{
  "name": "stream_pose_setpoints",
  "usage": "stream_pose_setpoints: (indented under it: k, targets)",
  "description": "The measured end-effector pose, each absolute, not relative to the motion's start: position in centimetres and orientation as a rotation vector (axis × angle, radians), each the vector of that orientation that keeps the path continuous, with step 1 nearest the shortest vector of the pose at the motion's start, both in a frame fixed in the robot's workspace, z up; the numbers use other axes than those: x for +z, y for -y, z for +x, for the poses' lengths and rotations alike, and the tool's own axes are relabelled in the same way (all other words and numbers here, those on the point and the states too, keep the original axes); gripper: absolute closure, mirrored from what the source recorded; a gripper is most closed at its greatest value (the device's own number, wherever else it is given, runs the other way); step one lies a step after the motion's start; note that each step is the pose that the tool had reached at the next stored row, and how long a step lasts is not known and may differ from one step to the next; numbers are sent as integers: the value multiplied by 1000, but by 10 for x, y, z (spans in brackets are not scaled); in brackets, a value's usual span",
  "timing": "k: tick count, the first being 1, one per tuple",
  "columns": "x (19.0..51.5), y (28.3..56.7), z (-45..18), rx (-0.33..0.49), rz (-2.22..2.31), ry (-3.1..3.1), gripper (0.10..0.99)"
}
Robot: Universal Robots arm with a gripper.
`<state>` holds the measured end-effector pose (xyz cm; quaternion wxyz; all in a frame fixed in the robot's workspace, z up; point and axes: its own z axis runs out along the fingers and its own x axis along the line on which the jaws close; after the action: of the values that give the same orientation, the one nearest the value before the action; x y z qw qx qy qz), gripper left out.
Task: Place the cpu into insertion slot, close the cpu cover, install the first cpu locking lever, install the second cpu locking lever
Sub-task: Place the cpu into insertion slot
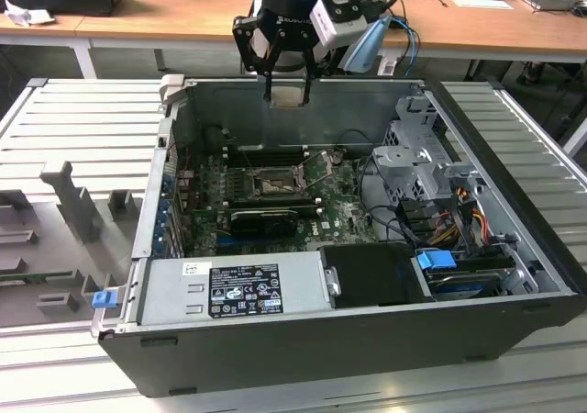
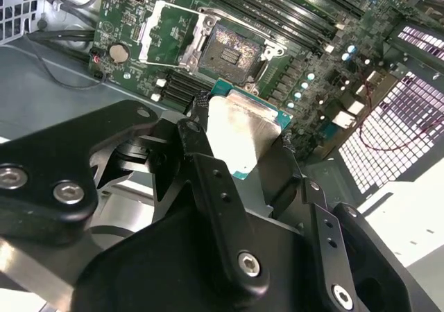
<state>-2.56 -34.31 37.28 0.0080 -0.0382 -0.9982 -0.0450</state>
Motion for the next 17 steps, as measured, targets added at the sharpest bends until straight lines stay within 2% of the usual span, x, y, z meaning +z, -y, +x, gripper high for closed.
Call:
stream_pose_setpoints:
  k: [17]
  targets:
    - [373,343,-26,-141,-190,3119,557]
